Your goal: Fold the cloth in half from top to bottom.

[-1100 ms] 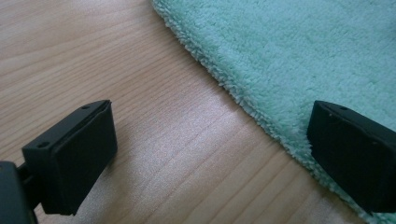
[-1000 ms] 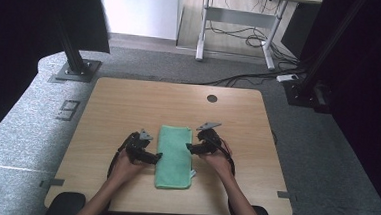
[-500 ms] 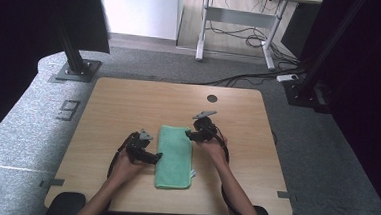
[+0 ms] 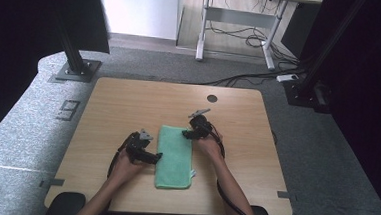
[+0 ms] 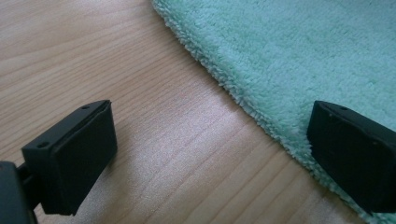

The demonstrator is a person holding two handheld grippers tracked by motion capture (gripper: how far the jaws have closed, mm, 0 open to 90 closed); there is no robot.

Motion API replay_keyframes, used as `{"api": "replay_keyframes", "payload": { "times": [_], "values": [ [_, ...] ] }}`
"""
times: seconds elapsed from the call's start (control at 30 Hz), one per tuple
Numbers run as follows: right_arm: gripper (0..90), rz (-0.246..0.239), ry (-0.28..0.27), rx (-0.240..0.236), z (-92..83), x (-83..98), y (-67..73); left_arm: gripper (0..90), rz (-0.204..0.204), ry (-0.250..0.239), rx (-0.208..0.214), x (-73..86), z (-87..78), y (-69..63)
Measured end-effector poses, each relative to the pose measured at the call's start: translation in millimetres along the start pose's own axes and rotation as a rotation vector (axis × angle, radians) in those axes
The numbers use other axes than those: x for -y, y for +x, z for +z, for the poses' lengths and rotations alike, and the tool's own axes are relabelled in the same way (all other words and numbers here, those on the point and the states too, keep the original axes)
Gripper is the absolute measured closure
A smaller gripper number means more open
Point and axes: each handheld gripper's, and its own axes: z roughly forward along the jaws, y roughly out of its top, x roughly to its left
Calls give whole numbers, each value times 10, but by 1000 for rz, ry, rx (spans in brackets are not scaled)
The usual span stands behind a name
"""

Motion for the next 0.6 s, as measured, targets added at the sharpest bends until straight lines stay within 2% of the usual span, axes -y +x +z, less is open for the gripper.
{"api": "replay_keyframes", "payload": {
  "times": [0.07,0.23,0.27,0.4,0.6],
  "values": [
    [447,4,-10,-5,2,9,-8,21,0,0,0,0,0,0],
    [750,9,9,-49,-16,-18,35,21,0,0,0,0,0,0],
    [810,13,17,-75,-13,-27,40,21,0,0,0,0,0,0],
    [846,2,33,-56,-34,-59,74,21,0,0,0,0,0,0],
    [847,-18,-28,-70,-230,-116,96,21,-4,-2,-2,0,2,-3]
  ]
}}
